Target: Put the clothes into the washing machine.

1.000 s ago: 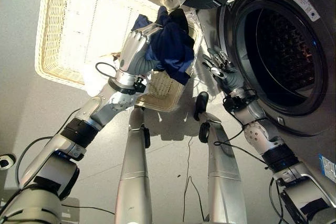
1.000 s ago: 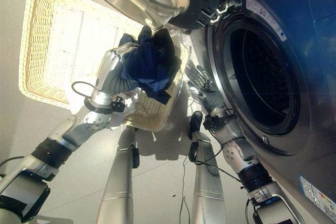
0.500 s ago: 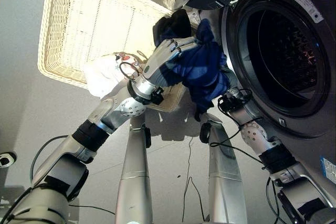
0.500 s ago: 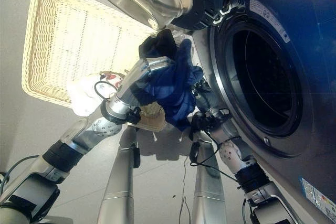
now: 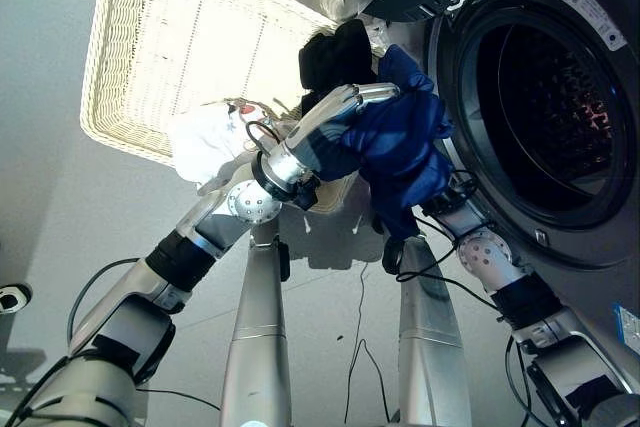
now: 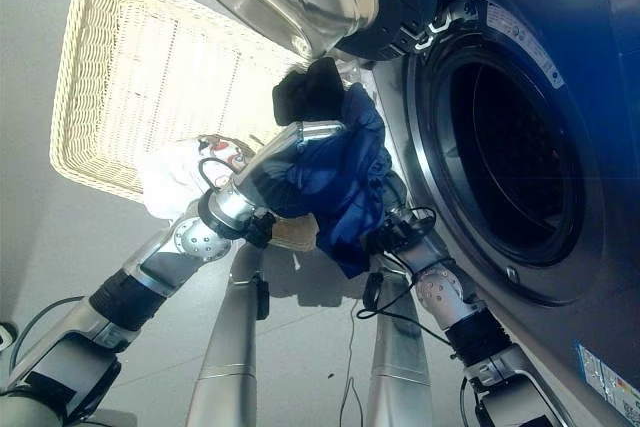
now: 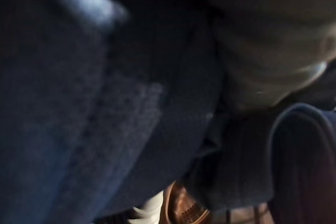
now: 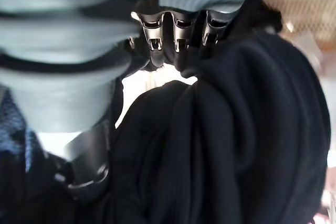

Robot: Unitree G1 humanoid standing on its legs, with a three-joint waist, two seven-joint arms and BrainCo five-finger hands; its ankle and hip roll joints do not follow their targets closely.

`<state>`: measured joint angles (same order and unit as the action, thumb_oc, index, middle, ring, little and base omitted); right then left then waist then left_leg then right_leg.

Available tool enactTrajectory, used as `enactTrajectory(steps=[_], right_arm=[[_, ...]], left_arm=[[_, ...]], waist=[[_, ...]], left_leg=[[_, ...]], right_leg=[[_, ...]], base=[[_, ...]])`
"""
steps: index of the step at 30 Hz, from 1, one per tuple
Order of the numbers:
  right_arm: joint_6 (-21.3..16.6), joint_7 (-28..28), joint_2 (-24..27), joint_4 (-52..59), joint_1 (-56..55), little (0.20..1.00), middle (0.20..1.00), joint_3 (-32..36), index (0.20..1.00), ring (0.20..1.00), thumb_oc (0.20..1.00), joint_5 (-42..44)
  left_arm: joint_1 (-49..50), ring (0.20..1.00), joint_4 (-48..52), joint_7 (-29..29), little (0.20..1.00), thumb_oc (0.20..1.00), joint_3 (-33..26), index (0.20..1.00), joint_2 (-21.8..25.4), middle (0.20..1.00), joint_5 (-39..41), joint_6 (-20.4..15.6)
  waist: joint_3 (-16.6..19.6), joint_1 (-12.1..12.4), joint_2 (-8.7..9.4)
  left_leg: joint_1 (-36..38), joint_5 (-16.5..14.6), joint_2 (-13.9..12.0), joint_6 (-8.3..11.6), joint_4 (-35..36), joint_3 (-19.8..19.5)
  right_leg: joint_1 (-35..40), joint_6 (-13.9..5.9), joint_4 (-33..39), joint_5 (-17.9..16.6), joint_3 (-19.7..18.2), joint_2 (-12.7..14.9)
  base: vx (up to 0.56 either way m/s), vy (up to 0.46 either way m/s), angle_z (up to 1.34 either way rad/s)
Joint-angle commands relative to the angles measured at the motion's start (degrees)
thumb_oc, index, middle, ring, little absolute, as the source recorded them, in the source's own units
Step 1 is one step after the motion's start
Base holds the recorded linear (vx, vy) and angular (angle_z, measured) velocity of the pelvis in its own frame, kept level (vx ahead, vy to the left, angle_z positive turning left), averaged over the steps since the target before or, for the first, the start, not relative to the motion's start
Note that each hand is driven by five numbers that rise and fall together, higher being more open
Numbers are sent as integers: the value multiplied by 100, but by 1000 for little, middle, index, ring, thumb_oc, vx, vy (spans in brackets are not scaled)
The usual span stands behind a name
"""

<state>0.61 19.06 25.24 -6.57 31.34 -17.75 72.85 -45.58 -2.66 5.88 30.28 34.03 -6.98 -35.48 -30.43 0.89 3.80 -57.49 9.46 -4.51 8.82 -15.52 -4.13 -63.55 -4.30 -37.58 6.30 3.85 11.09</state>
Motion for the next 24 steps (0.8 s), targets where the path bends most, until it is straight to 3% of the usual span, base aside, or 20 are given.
enactTrajectory(steps=[1,4,5,6,7,21,23,24], right_arm=[[209,678,-61,799,40,1000,1000,-19,1000,1000,1000,568],[359,994,-94,802,35,1000,1000,-55,1000,1000,1000,771],[407,1086,-105,815,21,875,875,-56,875,875,875,773],[452,1161,-105,835,13,410,410,-66,410,410,410,796],[471,1198,-121,850,19,200,200,-71,200,200,200,794],[505,1580,-160,932,-57,200,200,-77,200,200,200,824],[494,1605,-145,931,-57,200,200,-57,200,200,200,859],[501,1616,-157,938,-61,200,200,-34,200,200,200,867]], left_arm=[[-84,200,772,-197,200,200,45,200,-152,200,289,-386],[-83,200,785,-212,200,200,74,200,-138,200,289,-370],[-80,200,794,-210,200,200,69,200,-130,200,264,-368],[-70,200,795,-188,200,200,71,200,-111,200,252,-384],[-64,200,796,-187,200,200,60,200,-116,200,236,-388],[46,200,774,448,200,200,-93,200,-115,200,-545,-246],[66,536,768,586,536,536,-123,536,-112,536,-704,-233],[70,787,767,624,787,787,-140,787,-95,787,-739,-224]], waist=[[63,-87,-172],[63,-71,-177],[63,-68,-177],[63,-64,-177],[63,-61,-177],[63,-41,-210],[63,-41,-216],[63,-38,-221]], left_leg=[[-15,-649,489,-567,-664,-63],[-13,-647,501,-569,-666,-75],[-7,-643,501,-568,-658,-77],[1,-638,495,-566,-645,-77],[4,-637,500,-564,-646,-76],[-41,-612,518,-547,-654,-60],[-49,-610,516,-545,-656,-49],[-57,-609,517,-546,-664,-47]], right_leg=[[490,-268,1444,-1193,266,-231],[495,-271,1447,-1203,291,-217],[501,-272,1454,-1204,294,-215],[508,-271,1460,-1204,299,-214],[513,-272,1470,-1210,304,-212],[466,-264,1448,-1188,330,-201],[456,-262,1443,-1183,332,-202],[453,-262,1440,-1183,334,-199]], base=[[0,0,0],[2,-6,1],[6,-13,4],[0,0,0],[0,0,0],[0,0,0],[0,0,0],[0,0,0]])
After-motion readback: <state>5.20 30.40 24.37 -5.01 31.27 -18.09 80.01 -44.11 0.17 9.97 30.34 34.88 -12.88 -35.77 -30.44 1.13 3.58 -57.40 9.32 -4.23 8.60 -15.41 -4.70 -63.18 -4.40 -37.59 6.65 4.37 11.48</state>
